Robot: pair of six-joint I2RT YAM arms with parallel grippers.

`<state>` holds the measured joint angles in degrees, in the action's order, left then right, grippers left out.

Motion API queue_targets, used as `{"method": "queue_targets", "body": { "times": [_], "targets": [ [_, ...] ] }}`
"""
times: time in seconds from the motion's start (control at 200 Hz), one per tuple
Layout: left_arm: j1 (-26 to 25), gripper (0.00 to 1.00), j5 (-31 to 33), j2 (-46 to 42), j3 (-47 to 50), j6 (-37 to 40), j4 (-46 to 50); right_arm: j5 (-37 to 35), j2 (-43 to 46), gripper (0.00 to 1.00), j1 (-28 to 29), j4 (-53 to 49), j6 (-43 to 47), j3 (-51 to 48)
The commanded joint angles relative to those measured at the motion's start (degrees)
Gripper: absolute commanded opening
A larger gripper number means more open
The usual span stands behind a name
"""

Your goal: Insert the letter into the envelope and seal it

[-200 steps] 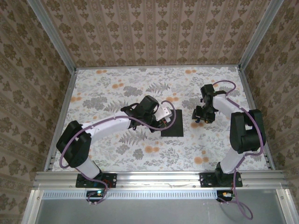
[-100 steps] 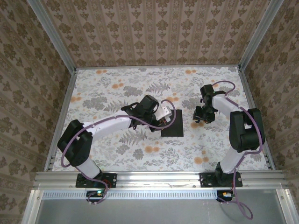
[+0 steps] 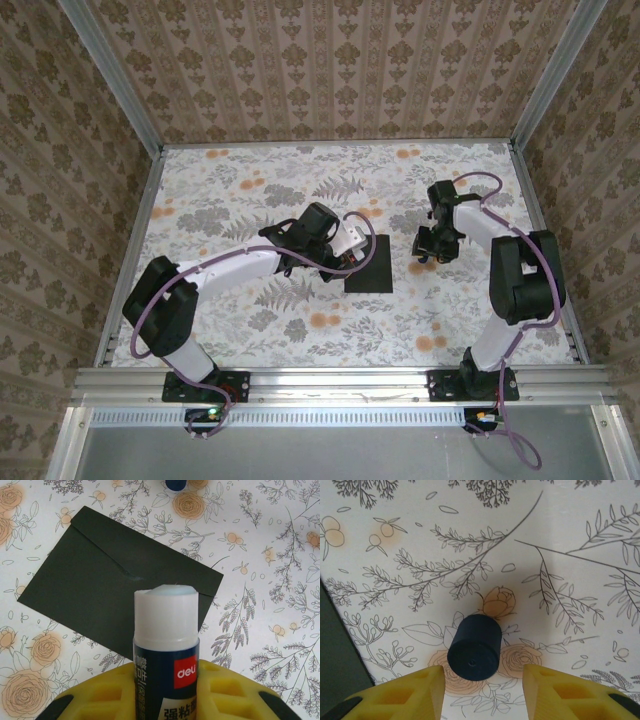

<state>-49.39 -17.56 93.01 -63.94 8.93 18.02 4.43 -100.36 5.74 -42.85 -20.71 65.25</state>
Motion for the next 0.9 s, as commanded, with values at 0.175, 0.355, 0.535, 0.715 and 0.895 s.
{"method": "queue_targets", "body": {
  "times": [0.175,0.355,0.535,0.715,0.895],
  "targets": [
    [0.8,0.00,-1.4,0.1,-1.4,-1.1,0.7,-3.4,-2.3,0.45,1.6,-0.8,0.7,2.6],
    [1.0,0.00,-1.7,0.1,-1.2,-1.2,0.5,-3.9,-2.9,0.43,1.8,-0.7,0.8,2.8],
    [1.2,0.00,-2.0,0.2,-1.1,-1.3,0.3,-4.4,-3.2,0.39,2.0,-0.7,1.0,3.0],
    [1.3,0.00,-2.4,0.3,-1.0,-1.3,0.2,-4.8,-3.7,0.36,2.2,-0.8,1.3,3.3],
    [1.3,0.00,-2.7,0.5,-1.4,-1.3,0.4,-5.0,-3.8,0.32,2.3,-0.7,1.6,3.5]
  ]
}}
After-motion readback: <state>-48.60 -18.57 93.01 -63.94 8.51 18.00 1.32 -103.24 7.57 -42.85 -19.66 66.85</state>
